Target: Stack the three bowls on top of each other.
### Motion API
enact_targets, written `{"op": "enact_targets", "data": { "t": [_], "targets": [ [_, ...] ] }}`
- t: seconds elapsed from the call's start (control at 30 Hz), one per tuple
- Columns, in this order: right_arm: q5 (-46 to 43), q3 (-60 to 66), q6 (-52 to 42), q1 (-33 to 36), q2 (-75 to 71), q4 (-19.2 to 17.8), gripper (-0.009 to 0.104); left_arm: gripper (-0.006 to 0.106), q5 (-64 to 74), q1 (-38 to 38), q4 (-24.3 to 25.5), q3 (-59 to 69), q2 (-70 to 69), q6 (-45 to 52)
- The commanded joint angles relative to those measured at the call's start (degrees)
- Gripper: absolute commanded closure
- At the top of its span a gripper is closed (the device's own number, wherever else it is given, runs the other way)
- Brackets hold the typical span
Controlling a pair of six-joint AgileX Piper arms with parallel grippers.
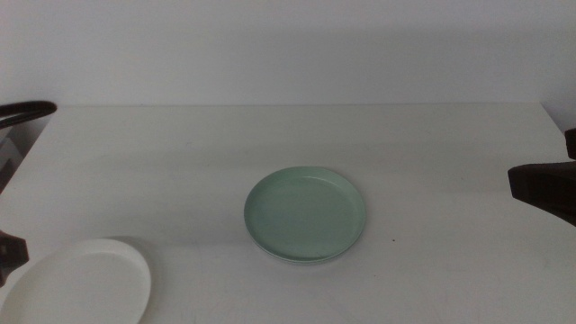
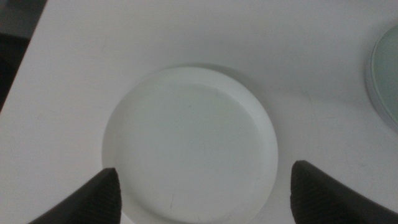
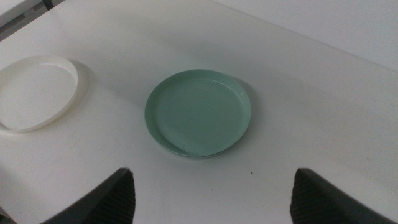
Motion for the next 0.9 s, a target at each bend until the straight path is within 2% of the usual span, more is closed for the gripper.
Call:
{"op": "enact_targets", "data": {
  "t": [0.0, 0.17, 0.3, 0.53, 0.7, 0.8, 0.87],
  "targets": [
    [-3.2, -1.3, -0.1, -0.4, -0.1, 0.6, 0.030, 0.012, -2.4, -0.1, -0.7, -2.0, 1.1, -0.5],
    [-3.2, -1.3, -0.1, -0.4, -0.1, 0.6, 0.030, 0.012, -3.9, -0.1, -1.1, -2.0, 1.4, -0.8],
    [-3.2, -1.3, -0.1, -0.4, -0.1, 0.6, 0.030, 0.012, -4.2, 0.0, 1.3, -2.8, 3.5, -0.7],
    [-3.2, -1.3, -0.1, -0.4, -0.1, 0.6, 0.030, 0.012, 4.1, 0.1, 3.8, -9.9, 18.7, -0.4],
    [-3.2, -1.3, -0.1, -0.4, -0.1, 0.6, 0.030, 0.012, 4.8, 0.2, 5.3, -14.4, 29.2, 2.9],
    [-3.2, -1.3, -0.1, -0.4, -0.1, 0.6, 0.030, 0.012, 5.6, 3.2, 4.5, -17.3, 34.0, 5.4],
    [-3.2, -1.3, -0.1, -0.4, -0.1, 0.6, 0.030, 0.012, 5.9, 6.1, 1.5, -18.4, 36.6, 9.3]
  ]
}}
